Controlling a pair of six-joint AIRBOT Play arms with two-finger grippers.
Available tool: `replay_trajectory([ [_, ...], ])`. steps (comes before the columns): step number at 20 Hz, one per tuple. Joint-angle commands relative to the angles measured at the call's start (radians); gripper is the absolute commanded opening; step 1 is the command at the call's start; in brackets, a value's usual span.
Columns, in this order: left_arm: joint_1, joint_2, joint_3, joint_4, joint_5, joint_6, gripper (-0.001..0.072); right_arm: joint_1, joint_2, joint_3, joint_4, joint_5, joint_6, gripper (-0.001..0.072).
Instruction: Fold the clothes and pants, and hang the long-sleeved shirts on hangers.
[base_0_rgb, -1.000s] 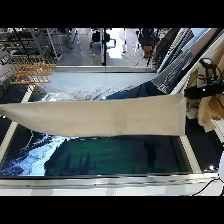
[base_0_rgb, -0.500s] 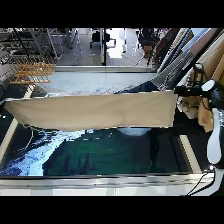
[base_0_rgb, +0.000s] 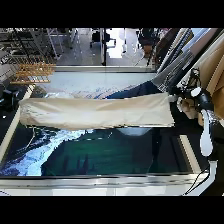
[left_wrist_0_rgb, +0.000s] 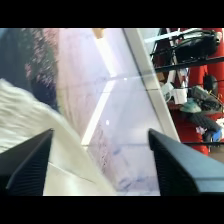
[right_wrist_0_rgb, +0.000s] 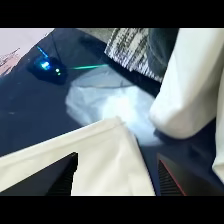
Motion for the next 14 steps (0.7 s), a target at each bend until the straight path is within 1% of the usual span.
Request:
replay_trajectory([
  [1, 0.003, -0.007, 0.077, 0.051, -0.066, 0.068, 0.0716, -0.042, -0.006, -0.005, 0.016, 0.233, 0.073, 0.0560],
  [2, 0.025, 0.011, 0.077, 0.134, -0.141, 0.058, 0.0706, -0.065, -0.005, -0.015, 0.021, 0.341, 0.071, 0.0557],
  [3, 0.049, 0.034, 0.077, 0.273, -0.234, -0.012, 0.0703, -0.085, -0.005, -0.030, 0.031, 0.432, 0.053, 0.0518],
  [4, 0.073, 0.056, 0.077, 0.447, -0.338, -0.117, 0.0661, -0.108, -0.004, -0.056, 0.058, 0.521, 0.028, 0.0498],
  [5, 0.087, 0.075, 0.077, 0.615, -0.436, -0.193, 0.0615, -0.129, -0.001, -0.091, 0.098, 0.601, 0.008, 0.0498],
  [6, 0.088, 0.089, 0.077, 0.772, -0.537, -0.267, 0.0608, -0.149, 0.006, -0.138, 0.153, 0.681, 0.000, 0.0499],
  [7, 0.088, 0.094, 0.077, 0.879, -0.627, -0.311, 0.0608, -0.167, 0.013, -0.193, 0.202, 0.745, -0.001, 0.0500],
  [8, 0.083, 0.092, 0.076, 0.932, -0.701, -0.327, 0.0609, -0.180, 0.020, -0.240, 0.240, 0.780, 0.000, 0.0500],
  [9, 0.077, 0.086, 0.073, 0.935, -0.751, -0.328, 0.0611, -0.189, 0.027, -0.285, 0.270, 0.789, 0.001, 0.0500],
  [10, 0.069, 0.080, 0.069, 0.915, -0.759, -0.341, 0.0615, -0.193, 0.031, -0.323, 0.298, 0.781, 0.002, 0.0500],
  [11, 0.060, 0.074, 0.064, 0.890, -0.750, -0.368, 0.0694, -0.196, 0.031, -0.351, 0.322, 0.762, 0.003, 0.0501],
  [12, 0.050, 0.065, 0.058, 0.861, -0.732, -0.390, 0.0720, -0.195, 0.031, -0.372, 0.338, 0.733, 0.005, 0.0501],
  [14, 0.024, 0.046, 0.033, 0.812, -0.681, -0.420, 0.0720, -0.196, 0.031, -0.410, 0.363, 0.668, 0.014, 0.0512],
])
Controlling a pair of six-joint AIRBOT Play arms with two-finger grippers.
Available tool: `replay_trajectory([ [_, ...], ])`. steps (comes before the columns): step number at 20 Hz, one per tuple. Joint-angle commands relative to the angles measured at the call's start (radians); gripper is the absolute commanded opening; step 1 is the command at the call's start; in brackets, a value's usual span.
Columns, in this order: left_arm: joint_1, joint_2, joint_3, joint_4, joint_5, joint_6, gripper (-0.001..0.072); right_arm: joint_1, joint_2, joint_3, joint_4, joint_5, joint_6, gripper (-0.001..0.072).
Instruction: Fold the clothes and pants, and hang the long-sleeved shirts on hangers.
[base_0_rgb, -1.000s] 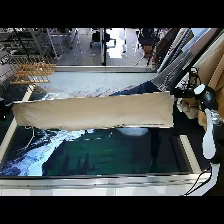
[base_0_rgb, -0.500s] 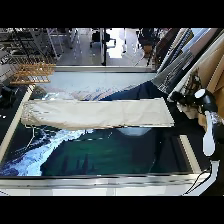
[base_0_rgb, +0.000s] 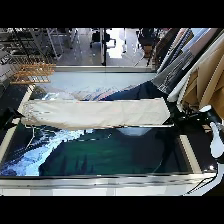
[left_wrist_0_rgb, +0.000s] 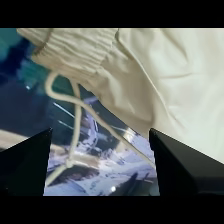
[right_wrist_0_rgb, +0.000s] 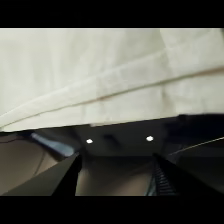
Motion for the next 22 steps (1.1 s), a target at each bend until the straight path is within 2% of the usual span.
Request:
replay_trajectory([
  [1, -0.041, -0.026, -0.037, -0.014, 0.011, -0.078, 0.0720, -0.009, 0.003, -0.088, 0.071, -0.061, 0.026, 0.0522],
  [3, -0.078, -0.045, -0.064, -0.031, 0.068, -0.093, 0.0720, -0.009, 0.003, -0.118, 0.072, -0.129, 0.045, 0.0522],
  [8, -0.159, -0.090, -0.072, -0.038, 0.259, -0.221, 0.0720, -0.001, 0.003, -0.133, 0.122, -0.247, 0.052, 0.0517],
  [10, -0.184, -0.106, -0.072, -0.038, 0.327, -0.273, 0.0703, 0.024, 0.003, -0.133, 0.120, -0.304, 0.084, 0.0471],
  [11, -0.195, -0.112, -0.072, -0.038, 0.345, -0.286, 0.0634, 0.046, 0.002, -0.133, 0.120, -0.339, 0.095, 0.0413],
  [12, -0.202, -0.116, -0.072, -0.038, 0.355, -0.286, 0.0413, 0.073, 0.002, -0.133, 0.120, -0.386, 0.110, 0.0380],
  [13, -0.205, -0.116, -0.072, -0.038, 0.354, -0.286, 0.0205, 0.104, 0.002, -0.133, 0.120, -0.435, 0.120, 0.0380],
  [14, -0.205, -0.115, -0.072, -0.039, 0.349, -0.277, 0.0091, 0.130, 0.002, -0.133, 0.120, -0.479, 0.131, 0.0315],
  [15, -0.203, -0.112, -0.072, -0.038, 0.326, -0.250, 0.0028, 0.156, 0.002, -0.132, 0.120, -0.507, 0.132, 0.0173],
  [16, -0.195, -0.105, -0.072, -0.038, 0.284, -0.184, 0.0008, 0.174, 0.002, -0.132, 0.116, -0.513, 0.130, 0.0040],
  [17, -0.182, -0.095, -0.072, -0.037, 0.237, -0.124, 0.0006, 0.181, 0.004, -0.132, 0.105, -0.494, 0.120, 0.0013],
  [20, -0.122, -0.045, -0.072, -0.005, 0.056, 0.034, 0.0005, 0.186, 0.047, -0.132, -0.113, -0.274, 0.031, 0.0012],
  [22, -0.099, -0.011, -0.072, 0.160, -0.070, 0.053, 0.0004, 0.186, 0.103, -0.146, -0.324, -0.074, -0.023, 0.0012],
])
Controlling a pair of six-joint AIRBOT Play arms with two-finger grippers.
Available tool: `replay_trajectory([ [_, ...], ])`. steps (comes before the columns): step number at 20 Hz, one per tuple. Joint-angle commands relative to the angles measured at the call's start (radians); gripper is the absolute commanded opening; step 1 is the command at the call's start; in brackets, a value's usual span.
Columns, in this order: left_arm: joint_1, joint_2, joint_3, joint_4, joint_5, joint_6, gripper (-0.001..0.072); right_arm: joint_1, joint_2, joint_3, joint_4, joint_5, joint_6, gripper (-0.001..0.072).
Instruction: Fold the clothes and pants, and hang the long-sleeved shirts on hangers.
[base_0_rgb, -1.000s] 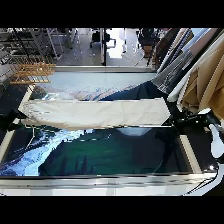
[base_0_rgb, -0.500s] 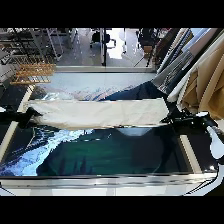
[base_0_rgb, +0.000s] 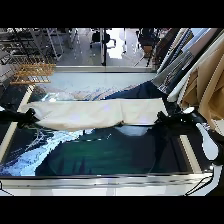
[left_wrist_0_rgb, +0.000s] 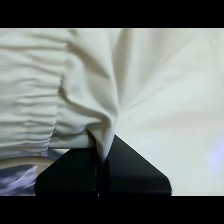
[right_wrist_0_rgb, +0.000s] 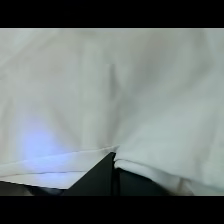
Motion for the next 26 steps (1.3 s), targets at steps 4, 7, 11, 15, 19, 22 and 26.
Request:
replay_trajectory([
  [4, 0.019, 0.073, -0.031, 0.560, -0.414, 0.097, 0.0004, 0.009, 0.294, -0.246, -0.412, 0.345, -0.111, 0.0012],
  [7, 0.019, 0.125, -0.191, 0.602, -0.459, 0.097, 0.0006, 0.010, 0.485, -0.491, -0.410, 0.363, -0.113, 0.0013],
  [11, 0.025, 0.161, -0.323, 0.706, -0.481, 0.080, 0.0111, 0.008, 0.618, -0.590, -0.412, 0.433, -0.164, 0.0308],
  [15, 0.026, 0.208, -0.282, 0.642, -0.485, 0.063, 0.0691, -0.069, 0.691, -0.482, -0.428, 0.370, -0.190, 0.0450],
  [19, 0.027, 0.282, -0.191, 0.478, -0.483, 0.074, 0.0690, -0.283, 0.659, -0.437, -0.378, 0.272, -0.315, 0.0465],
  [22, 0.027, 0.362, -0.178, 0.232, -0.435, 0.135, 0.0687, -0.447, 0.565, -0.437, -0.195, 0.250, -0.532, 0.0376],
  [26, 0.026, 0.426, -0.179, -0.008, -0.412, 0.137, 0.0686, -0.549, 0.388, -0.437, -0.018, 0.229, -0.716, 0.0360],
])
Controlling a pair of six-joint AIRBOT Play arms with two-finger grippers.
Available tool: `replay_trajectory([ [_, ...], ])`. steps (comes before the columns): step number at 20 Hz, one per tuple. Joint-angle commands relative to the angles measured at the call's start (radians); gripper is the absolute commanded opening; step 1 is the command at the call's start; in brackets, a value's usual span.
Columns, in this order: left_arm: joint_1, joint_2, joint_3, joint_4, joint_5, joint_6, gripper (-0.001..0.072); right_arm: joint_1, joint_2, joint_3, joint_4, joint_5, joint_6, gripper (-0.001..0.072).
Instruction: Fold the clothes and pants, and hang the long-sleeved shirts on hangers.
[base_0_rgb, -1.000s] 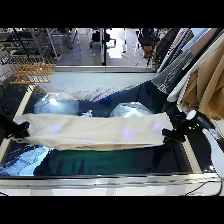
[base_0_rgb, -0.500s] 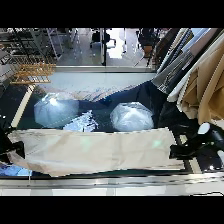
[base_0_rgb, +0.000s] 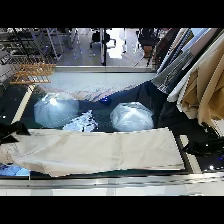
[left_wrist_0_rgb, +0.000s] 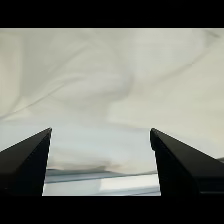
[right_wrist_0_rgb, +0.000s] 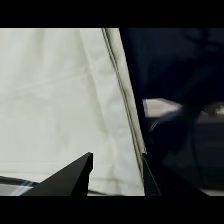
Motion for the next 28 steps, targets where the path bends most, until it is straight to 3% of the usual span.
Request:
replay_trajectory([
  [1, 0.000, 0.055, 0.005, -0.226, 0.023, 0.016, 0.0686, -0.084, -0.140, 0.003, 0.128, -0.040, -0.175, 0.0360],
  [6, -0.026, 0.062, -0.012, -0.262, 0.023, 0.017, 0.0674, -0.035, -0.283, 0.003, 0.184, -0.054, -0.242, 0.0362],
  [7, -0.046, 0.062, -0.026, -0.262, 0.023, 0.028, 0.0638, -0.012, -0.304, 0.003, 0.191, -0.053, -0.242, 0.0345],
  [8, -0.071, 0.062, -0.047, -0.262, 0.024, 0.050, 0.0539, 0.013, -0.317, 0.003, 0.192, -0.053, -0.243, 0.0248],
  [9, -0.105, 0.062, -0.077, -0.263, 0.032, 0.050, 0.0373, 0.038, -0.318, 0.006, 0.190, -0.051, -0.249, 0.0020],
  [10, -0.147, 0.062, -0.109, -0.264, 0.041, 0.052, 0.0154, 0.052, -0.312, 0.026, 0.177, -0.034, -0.251, 0.0011],
  [11, -0.194, 0.062, -0.140, -0.269, 0.053, 0.067, 0.0014, 0.057, -0.294, 0.059, 0.145, -0.035, -0.212, 0.0010],
  [15, -0.436, 0.061, -0.279, -0.264, 0.198, 0.068, 0.0009, 0.055, -0.076, 0.236, -0.236, -0.211, 0.230, 0.0009],
  [17, -0.552, 0.048, -0.346, -0.235, 0.307, 0.068, 0.0009, 0.055, 0.023, 0.334, -0.426, -0.236, 0.381, 0.0009],
  [19, -0.638, 0.012, -0.367, -0.235, 0.374, 0.068, 0.0009, 0.064, 0.075, 0.407, -0.378, -0.168, 0.377, 0.0009],
  [21, -0.690, -0.021, -0.364, -0.243, 0.424, 0.069, 0.0009, 0.124, 0.112, 0.427, -0.209, -0.055, 0.338, 0.0009],
  [24, -0.680, -0.020, -0.350, -0.239, 0.401, 0.091, 0.0009, 0.381, 0.150, 0.404, -0.068, 0.112, 0.399, 0.0009],
  [26, -0.624, -0.002, -0.316, -0.238, 0.340, 0.095, 0.0009, 0.651, 0.158, 0.355, -0.071, 0.093, 0.505, 0.0009],
  [28, -0.548, 0.036, -0.280, -0.239, 0.280, 0.095, 0.0009, 0.960, 0.145, 0.285, -0.116, -0.066, 0.629, 0.0009],
])
